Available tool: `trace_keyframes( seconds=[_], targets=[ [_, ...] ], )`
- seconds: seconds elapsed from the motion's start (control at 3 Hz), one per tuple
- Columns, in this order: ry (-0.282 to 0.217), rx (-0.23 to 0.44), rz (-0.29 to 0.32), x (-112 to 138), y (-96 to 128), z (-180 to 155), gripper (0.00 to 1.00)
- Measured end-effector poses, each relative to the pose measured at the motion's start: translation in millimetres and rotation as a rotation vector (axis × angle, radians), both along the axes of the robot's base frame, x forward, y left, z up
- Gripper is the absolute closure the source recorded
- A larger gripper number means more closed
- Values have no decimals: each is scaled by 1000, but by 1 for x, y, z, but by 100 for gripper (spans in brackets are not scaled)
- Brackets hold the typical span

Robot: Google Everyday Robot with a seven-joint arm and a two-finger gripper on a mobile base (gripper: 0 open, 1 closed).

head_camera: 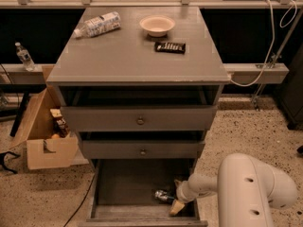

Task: Pick redbull can from bottom drawer and place on counter

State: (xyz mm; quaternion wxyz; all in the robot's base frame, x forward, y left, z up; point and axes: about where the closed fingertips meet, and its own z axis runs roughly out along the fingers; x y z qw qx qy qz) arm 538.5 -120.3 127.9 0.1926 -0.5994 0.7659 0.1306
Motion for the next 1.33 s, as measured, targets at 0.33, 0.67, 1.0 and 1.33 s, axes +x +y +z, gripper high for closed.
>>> trace_keyframes(
  seconds=[0.33,0.67,1.0,1.33],
  targets=[
    [14,4,1,-1,1,-9,27],
    [14,5,1,-1,1,-9,50],
    [-16,26,8,-1,0,14,74],
    [-62,90,44,-1,-4,59,96]
  ],
)
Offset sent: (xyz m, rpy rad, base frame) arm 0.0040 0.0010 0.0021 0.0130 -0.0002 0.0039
